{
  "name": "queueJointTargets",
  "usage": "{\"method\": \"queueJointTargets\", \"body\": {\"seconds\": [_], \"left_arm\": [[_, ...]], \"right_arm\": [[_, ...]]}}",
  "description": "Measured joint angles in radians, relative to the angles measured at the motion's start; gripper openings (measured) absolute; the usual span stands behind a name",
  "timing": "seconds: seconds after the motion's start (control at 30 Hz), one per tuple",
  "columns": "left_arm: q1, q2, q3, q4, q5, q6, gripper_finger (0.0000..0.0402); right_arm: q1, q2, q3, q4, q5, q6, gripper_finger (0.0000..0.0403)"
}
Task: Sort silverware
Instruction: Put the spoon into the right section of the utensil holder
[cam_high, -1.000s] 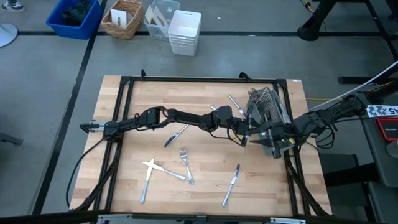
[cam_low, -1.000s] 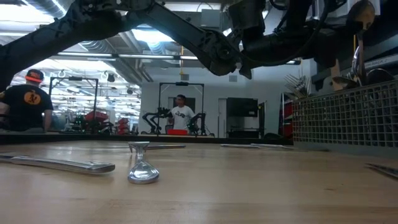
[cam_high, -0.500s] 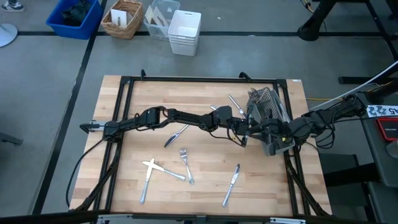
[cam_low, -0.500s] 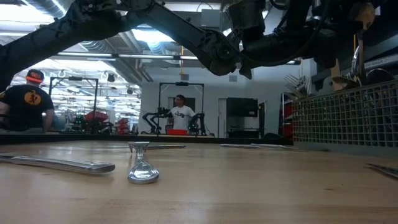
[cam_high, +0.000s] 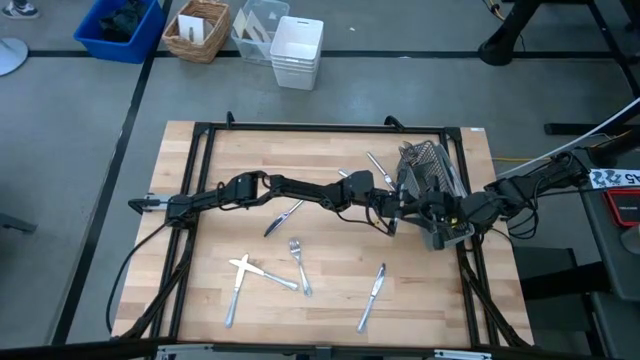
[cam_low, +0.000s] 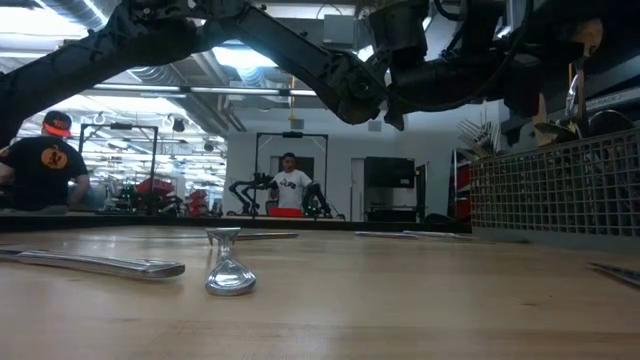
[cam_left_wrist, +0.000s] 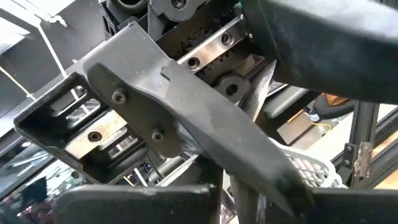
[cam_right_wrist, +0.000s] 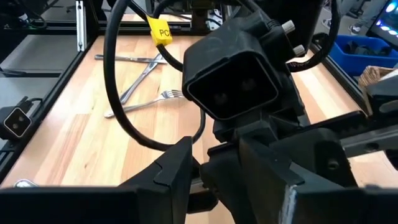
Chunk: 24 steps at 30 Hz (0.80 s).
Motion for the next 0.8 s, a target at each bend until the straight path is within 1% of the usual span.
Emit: {"method": "queueJointTargets", "body": {"seconds": [0.37,0.47,0.6,0.8], "left_arm": [[0.0,0.002,0.0,0.001,0.0,0.001,0.0013],[-0.001,0.002,0.0,0.001,-0.01,0.022,0.0016],[-0.003,0.002,0.0,-0.011,-0.043,0.033,0.0031],[-0.003,0.002,0.0,-0.027,-0.047,0.025,0.007]], "right_arm": [[0.0,-0.009,0.001,-0.043,0.0,0.004,0.0136],[0.0,-0.012,0.001,-0.049,0.0,0.004,0.0136],[0.0,-0.014,0.0,-0.073,0.002,0.006,0.0136],[0.0,-0.015,0.0,-0.084,0.011,0.006,0.0136]]}}
